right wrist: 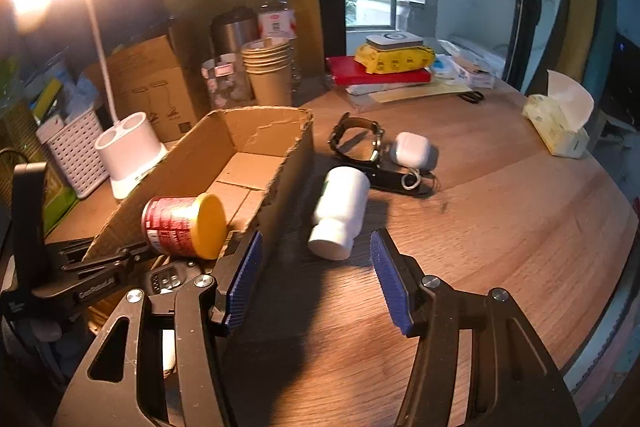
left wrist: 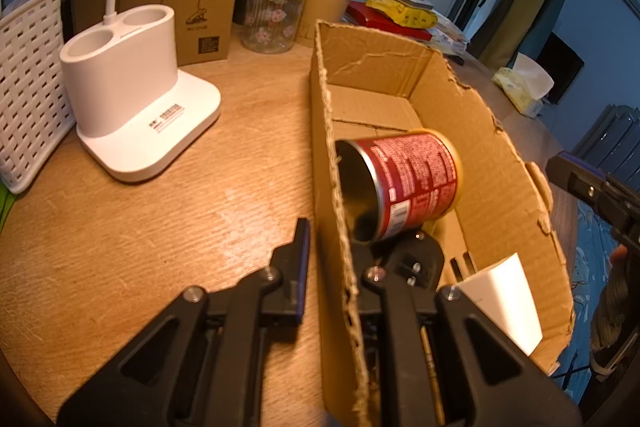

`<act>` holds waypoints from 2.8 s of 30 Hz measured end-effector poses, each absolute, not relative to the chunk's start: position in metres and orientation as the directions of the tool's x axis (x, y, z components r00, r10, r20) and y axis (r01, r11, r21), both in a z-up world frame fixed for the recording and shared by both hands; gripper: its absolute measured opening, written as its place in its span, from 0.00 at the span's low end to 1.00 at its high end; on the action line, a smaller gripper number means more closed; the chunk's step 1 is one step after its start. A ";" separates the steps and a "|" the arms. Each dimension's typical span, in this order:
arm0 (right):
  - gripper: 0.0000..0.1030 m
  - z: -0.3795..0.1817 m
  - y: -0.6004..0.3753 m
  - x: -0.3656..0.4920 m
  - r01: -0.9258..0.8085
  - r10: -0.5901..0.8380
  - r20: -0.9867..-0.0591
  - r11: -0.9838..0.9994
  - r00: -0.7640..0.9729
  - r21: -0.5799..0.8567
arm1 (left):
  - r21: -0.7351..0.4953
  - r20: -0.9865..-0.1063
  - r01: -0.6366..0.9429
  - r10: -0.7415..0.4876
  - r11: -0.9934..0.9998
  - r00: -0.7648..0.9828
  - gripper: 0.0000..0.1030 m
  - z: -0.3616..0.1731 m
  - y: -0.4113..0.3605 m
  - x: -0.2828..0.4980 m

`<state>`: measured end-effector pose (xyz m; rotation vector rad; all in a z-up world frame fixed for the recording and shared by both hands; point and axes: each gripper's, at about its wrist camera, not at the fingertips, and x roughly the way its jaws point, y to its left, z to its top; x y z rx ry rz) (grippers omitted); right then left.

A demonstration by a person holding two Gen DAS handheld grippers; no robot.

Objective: Organize rigid objects
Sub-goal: 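Move the right gripper to the white pill bottle and grasp it, then lift the pill bottle and carry it over the box with the right gripper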

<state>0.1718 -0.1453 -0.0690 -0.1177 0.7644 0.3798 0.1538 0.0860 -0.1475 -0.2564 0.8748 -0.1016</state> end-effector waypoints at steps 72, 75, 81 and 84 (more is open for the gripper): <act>0.44 -0.103 -0.148 0.231 -0.337 0.276 -0.743 0.939 0.610 0.072 | -0.264 -0.745 -0.017 -0.193 0.964 0.639 0.12 -0.150 0.081 0.155; 0.44 -0.098 -0.149 0.225 -0.338 0.277 -0.737 0.938 0.617 0.069 | -0.264 -0.745 -0.016 -0.193 0.964 0.639 0.12 -0.149 0.082 0.155; 0.44 -0.089 -0.149 0.215 -0.343 0.279 -0.728 0.937 0.627 0.064 | -0.264 -0.745 -0.016 -0.193 0.964 0.639 0.12 -0.149 0.082 0.155; 0.44 -0.086 -0.149 0.210 -0.346 0.282 -0.724 0.936 0.630 0.064 | -0.264 -0.745 -0.016 -0.193 0.964 0.639 0.12 -0.150 0.082 0.155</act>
